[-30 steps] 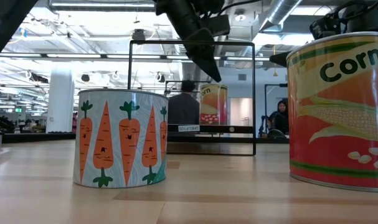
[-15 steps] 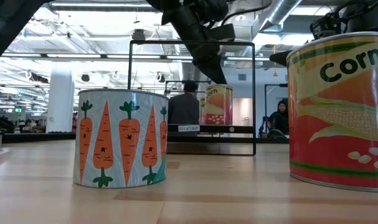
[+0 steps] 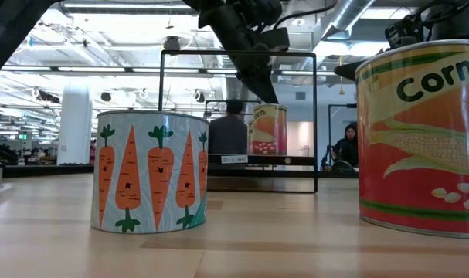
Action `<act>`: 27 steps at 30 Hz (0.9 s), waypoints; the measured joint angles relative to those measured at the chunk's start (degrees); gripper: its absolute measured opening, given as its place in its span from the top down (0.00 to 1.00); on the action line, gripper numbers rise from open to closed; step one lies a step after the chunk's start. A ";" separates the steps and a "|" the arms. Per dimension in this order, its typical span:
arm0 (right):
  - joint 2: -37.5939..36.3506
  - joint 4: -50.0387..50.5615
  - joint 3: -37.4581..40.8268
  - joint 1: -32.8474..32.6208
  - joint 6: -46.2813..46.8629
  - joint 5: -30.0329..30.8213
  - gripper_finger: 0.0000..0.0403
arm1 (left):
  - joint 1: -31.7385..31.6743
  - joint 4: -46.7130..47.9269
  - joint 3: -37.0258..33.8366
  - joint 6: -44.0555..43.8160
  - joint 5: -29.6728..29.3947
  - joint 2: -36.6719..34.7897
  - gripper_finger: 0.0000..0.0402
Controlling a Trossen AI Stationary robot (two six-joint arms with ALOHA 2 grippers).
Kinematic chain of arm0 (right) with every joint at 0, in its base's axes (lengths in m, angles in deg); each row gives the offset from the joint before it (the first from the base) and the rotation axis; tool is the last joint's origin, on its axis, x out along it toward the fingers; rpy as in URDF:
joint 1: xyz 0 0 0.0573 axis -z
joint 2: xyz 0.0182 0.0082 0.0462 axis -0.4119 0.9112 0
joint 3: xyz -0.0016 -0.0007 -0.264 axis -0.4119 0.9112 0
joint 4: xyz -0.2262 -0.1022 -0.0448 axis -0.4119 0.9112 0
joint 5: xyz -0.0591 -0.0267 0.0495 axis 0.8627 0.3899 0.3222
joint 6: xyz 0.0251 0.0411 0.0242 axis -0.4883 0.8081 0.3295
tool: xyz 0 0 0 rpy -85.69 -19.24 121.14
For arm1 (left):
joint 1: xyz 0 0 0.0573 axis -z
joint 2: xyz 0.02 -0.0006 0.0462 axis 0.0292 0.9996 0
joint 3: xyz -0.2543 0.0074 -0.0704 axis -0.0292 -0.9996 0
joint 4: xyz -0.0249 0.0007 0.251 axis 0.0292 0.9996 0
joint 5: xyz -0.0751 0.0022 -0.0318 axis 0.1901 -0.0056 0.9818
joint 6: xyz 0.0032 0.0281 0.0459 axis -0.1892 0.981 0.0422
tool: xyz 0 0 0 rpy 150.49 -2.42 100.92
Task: Pick and place cans onto a shelf
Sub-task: Put the top canned corn on the shelf, then put the canned mixed vegetables on the shelf
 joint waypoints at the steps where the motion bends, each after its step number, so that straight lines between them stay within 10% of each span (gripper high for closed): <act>1: 0.00 0.00 0.00 0.00 0.02 0.00 0.98 | 0.00 0.16 0.00 -0.19 -0.02 -0.02 1.00; 17: 0.00 -0.03 0.00 -0.80 0.61 0.18 0.98 | -0.17 -0.64 -1.01 -1.97 1.03 -5.86 1.00; 27: 0.02 0.60 0.00 -8.78 0.59 5.87 0.99 | 1.21 -27.81 -27.98 -5.88 3.58 -21.48 1.00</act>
